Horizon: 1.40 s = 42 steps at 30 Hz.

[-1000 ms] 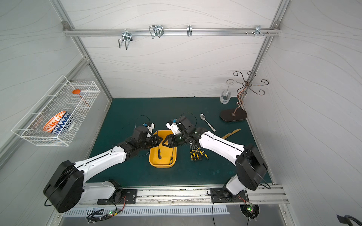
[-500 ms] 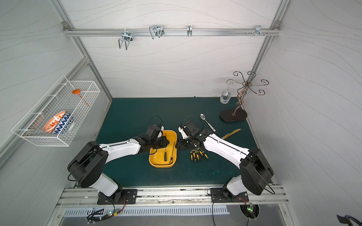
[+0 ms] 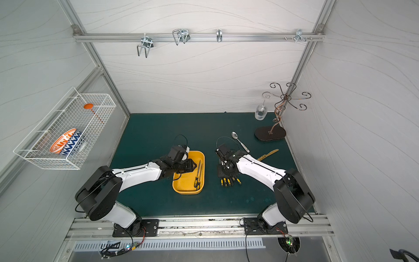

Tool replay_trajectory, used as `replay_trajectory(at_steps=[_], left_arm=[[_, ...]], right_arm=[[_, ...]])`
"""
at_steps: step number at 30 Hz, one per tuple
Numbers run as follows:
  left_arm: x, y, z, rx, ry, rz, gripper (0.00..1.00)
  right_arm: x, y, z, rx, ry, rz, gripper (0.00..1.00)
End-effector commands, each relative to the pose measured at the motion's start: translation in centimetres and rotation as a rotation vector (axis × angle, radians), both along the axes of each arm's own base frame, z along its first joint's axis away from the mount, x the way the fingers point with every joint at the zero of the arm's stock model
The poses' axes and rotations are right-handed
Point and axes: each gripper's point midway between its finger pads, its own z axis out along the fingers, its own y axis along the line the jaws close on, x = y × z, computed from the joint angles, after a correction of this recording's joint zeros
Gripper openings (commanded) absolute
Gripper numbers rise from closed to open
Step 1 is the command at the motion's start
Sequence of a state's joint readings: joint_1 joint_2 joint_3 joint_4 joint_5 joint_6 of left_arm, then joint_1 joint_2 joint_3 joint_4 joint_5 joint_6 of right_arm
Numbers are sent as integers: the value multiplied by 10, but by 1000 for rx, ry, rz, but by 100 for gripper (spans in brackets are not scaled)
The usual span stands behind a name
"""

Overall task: Put the file tool into the storage box
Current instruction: Place the file tool in the storage box, then pick up the file tool from the center of the board.

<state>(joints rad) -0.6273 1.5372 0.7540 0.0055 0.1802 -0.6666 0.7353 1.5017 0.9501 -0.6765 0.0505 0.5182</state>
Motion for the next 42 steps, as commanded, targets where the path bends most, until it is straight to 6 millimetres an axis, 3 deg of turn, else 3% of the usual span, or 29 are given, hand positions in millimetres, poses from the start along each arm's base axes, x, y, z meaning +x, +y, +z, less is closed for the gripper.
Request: replay_trajectory(at_steps=[1,12,24,28,33,36,42], left_arm=[[4,0,12,-14,-41,11,31],[2,3,11,-5,-42,14,31],[3,4,13,0,-46,15,31],[3,4,14,-1,-48,18,31],[3,3,17,-7,-53,16,32],[4,1,25,-28,-64,8,38],[6,-11,66,-123,-142,-33,52]], right_arm=[[-4,-10,-10,-80,36,14,38],[-7,-1,-27,-63,97,31,33],[-12,-3,-43,-95,138,45,30],[-12,-4,-45,-97,137,41,21],[-8,0,-37,-74,113,40,13],[-4,11,-22,-8,85,50,12],[4,45,30,234,-22,92,11]])
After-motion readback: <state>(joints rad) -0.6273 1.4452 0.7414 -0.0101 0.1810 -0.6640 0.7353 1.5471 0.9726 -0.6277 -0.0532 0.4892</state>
